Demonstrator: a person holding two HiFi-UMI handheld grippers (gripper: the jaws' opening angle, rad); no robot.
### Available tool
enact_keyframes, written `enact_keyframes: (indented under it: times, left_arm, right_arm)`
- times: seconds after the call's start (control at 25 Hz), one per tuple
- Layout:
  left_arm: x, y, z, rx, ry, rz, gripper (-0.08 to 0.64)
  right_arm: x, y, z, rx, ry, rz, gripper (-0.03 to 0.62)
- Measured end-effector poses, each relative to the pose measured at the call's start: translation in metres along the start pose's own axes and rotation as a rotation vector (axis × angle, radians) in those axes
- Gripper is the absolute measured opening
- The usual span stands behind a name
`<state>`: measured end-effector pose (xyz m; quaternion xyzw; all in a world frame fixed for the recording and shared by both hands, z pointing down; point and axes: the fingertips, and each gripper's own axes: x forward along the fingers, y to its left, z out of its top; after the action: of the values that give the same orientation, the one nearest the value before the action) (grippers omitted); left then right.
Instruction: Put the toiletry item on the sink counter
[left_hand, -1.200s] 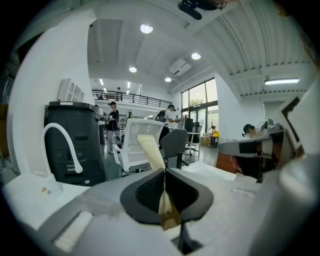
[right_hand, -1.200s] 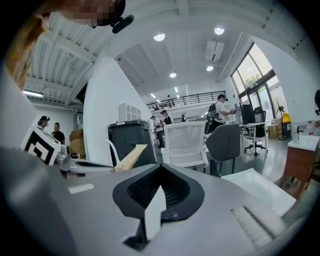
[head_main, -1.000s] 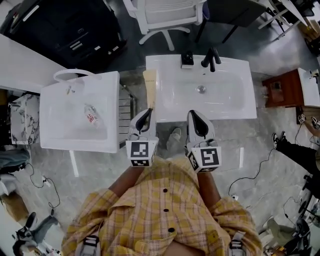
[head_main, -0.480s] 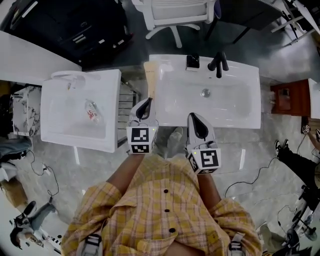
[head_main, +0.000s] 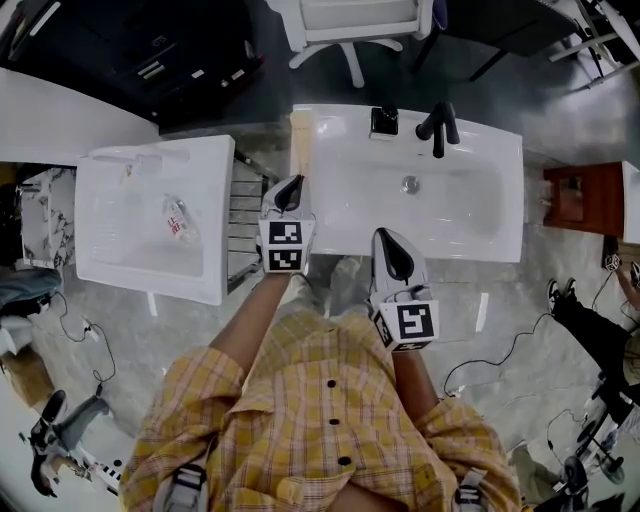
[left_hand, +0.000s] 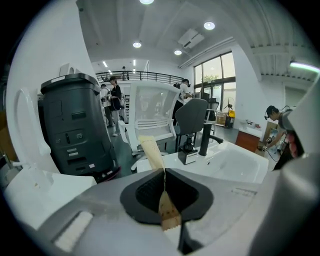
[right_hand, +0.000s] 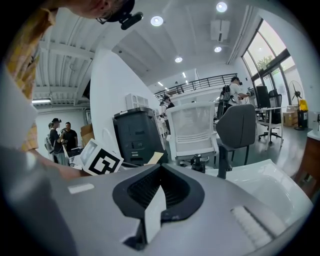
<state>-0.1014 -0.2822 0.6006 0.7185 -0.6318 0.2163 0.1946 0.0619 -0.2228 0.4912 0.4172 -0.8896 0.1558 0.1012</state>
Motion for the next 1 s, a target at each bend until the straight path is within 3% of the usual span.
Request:
enact_keyframes:
  times: [1.0]
  left_arm:
    - [0.101, 0.015, -0.074, -0.027, 0.199, -0.019, 0.011]
  right_arm:
    - [0.007, -0.022, -0.030, 0.022, 0.082, -0.029, -0.002]
